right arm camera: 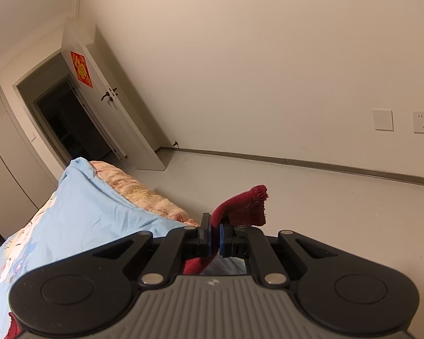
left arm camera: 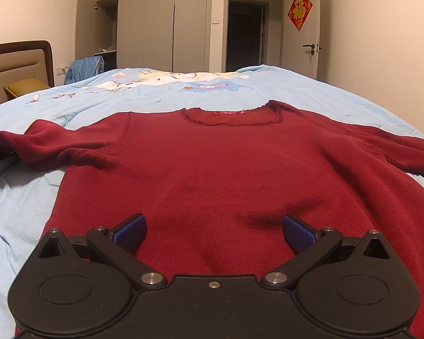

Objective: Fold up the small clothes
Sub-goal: 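Lift the held sleeve cuff up off the bed with the right gripper, then lay the sleeve across the sweater body and open the right gripper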

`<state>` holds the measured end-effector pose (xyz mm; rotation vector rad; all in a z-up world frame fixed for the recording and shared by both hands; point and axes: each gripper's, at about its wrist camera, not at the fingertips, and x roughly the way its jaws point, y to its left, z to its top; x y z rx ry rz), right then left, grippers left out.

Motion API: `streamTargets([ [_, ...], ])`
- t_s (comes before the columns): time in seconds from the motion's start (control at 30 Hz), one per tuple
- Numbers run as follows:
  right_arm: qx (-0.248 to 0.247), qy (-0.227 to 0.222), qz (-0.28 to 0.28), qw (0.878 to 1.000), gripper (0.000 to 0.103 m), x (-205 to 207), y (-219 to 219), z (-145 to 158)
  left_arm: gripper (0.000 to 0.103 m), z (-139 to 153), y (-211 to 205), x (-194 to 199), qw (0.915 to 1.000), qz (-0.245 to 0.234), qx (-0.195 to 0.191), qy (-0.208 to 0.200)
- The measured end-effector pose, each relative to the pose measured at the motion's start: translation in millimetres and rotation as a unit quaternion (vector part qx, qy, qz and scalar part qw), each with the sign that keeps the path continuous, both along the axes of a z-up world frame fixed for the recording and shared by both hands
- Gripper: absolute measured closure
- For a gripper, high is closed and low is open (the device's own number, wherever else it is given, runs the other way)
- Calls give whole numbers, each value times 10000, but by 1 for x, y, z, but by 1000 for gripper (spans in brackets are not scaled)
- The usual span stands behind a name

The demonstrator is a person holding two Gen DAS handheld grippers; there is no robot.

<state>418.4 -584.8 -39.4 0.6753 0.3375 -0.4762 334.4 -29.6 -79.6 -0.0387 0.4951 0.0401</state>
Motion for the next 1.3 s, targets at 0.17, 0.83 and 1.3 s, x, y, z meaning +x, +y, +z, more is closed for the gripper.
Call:
streamTargets([
  [0.17,-363,-205,184,9990,97,3,18,28,0,1,0,0,10000,0,-8,28],
  [0.83,-2758,-1514,3019,8999,97,52,296,175,1,82,63,-29,9976,341,-565,-215],
  [1.3,-3359,-1114,4959,7930,97,61,524,115,1,90,157,-68,9835,1515,-887,-440],
])
